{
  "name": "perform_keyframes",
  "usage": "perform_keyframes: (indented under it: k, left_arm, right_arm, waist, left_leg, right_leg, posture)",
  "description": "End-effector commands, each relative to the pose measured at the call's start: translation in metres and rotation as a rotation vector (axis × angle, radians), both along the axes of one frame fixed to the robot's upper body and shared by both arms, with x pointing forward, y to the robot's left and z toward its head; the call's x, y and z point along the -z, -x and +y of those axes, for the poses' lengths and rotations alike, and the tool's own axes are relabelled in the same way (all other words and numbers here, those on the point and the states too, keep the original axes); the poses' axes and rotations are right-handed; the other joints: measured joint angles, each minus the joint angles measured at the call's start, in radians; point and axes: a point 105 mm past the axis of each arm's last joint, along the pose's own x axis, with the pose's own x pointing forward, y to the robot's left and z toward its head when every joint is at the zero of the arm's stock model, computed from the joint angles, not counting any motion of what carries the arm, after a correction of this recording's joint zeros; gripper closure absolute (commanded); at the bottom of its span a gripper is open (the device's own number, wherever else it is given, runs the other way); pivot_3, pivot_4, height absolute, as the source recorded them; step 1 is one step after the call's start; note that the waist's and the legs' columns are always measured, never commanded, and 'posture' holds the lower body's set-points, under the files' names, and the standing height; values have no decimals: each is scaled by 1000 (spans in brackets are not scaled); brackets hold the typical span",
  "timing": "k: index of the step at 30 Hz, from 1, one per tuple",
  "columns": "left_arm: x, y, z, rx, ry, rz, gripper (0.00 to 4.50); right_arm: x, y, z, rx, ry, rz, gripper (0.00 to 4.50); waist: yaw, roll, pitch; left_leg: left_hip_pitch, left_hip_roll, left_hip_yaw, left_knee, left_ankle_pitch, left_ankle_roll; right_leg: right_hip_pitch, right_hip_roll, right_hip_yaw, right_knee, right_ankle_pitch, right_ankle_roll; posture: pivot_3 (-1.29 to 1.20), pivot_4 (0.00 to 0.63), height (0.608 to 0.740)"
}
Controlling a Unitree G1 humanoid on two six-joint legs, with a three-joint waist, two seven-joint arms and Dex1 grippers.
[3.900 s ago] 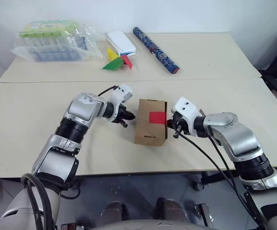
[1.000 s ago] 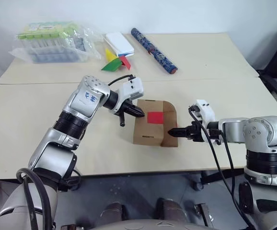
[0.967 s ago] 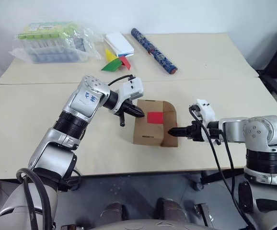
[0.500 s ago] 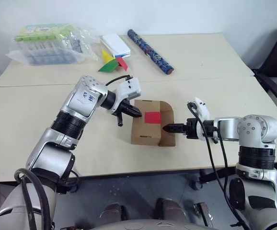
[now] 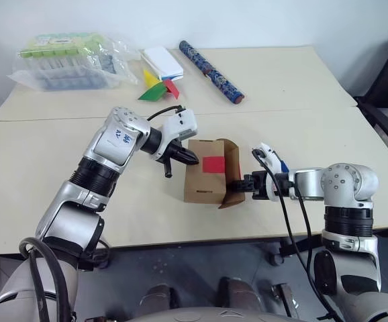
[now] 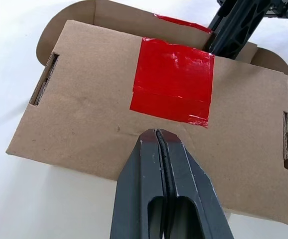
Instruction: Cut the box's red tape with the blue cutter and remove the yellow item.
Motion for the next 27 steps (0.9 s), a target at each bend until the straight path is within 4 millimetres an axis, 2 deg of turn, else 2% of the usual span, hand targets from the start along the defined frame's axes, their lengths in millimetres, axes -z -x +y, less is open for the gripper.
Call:
perform_keyframes:
  k: [1, 8, 18, 24, 27]
  left_arm:
    - [20, 2, 7, -21, -62, 49, 4500]
    - [23, 3, 9, -25, -61, 52, 4500]
    - [34, 8, 15, -79, -48, 65, 4500]
    - [35, 6, 19, -103, -49, 46, 4500]
    - [32, 4, 16, -117, -24, 33, 4500]
  right_arm:
    - [-16, -5, -12, 51, 38, -74, 4476]
    - [-40, -7, -8, 68, 97, -197, 4476]
    - [-71, -1, -3, 88, 135, -337, 4476]
    - [-80, 6, 0, 82, 152, -366, 4476]
    - [-87, 12, 11, 38, 158, -392, 4476]
  waist:
    - [0, 0, 0]
    - [8, 0, 0]
    - [24, 0, 0]
    - [30, 0, 0]
    - [37, 0, 0]
  left_leg:
    - [0, 0, 0, 0, 0, 0]
    - [0, 0, -1, 0, 0, 0]
    - [0, 0, -1, 1, 0, 0]
    - [0, 1, -2, 1, 0, 1]
    - [-1, 1, -2, 1, 0, 1]
  right_leg:
    - [0, 0, 0, 0, 0, 0]
    - [0, 0, 0, 0, 0, 0]
    - [0, -1, 0, 0, 0, 0]
    - [1, -2, 0, 0, 0, 0]
    - [1, -2, 0, -2, 0, 0]
  posture:
    - [0, 150, 740]
    - [0, 150, 740]
    - [0, 150, 740]
    - [0, 150, 740]
    - [0, 150, 740]
